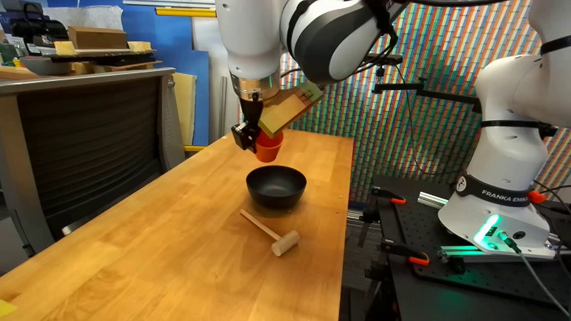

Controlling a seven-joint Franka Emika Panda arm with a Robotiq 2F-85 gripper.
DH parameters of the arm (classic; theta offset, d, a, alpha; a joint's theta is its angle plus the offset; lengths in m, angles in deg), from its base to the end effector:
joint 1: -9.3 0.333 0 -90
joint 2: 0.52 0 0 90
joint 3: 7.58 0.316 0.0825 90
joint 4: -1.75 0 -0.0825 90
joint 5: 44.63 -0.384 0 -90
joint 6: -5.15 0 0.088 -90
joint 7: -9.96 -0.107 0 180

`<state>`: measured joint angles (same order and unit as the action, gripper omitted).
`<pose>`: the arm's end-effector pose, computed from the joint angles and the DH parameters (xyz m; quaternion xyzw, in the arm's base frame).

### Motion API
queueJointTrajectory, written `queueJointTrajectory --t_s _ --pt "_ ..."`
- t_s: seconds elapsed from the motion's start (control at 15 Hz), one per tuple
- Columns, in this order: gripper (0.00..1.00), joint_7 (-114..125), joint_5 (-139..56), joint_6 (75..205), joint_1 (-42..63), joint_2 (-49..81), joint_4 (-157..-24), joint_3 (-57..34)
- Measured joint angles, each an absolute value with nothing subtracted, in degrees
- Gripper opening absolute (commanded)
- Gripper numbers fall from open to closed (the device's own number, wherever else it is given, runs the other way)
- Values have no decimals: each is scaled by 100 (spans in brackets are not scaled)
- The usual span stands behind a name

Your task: Put the orange cup in the black bowl

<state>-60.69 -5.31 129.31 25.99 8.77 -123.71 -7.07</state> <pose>0.5196 0.1349 0.3047 0.9338 -0.2308 0.1172 0.2468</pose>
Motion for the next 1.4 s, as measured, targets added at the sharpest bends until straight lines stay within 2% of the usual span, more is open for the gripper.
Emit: queueJointTrajectory --t_s 0.27,0.6,0.67,0.73,0.8,0.87,1.4 --pt "53 -6052 -1372 13124 2061 1122 -12750 -700" --pt "53 -4944 -3030 14001 1714 1636 -12873 -627" --pt "56 -4704 -3277 14156 1685 1710 -12866 -618" --pt "90 -4491 -3469 14268 1669 1764 -12854 -617" --pt "96 -4328 -3591 14355 1663 1794 -12844 -620" --pt "100 -4223 -3632 14404 1663 1799 -12837 -631" --pt "100 -4003 -3596 14438 1700 1702 -12832 -705"
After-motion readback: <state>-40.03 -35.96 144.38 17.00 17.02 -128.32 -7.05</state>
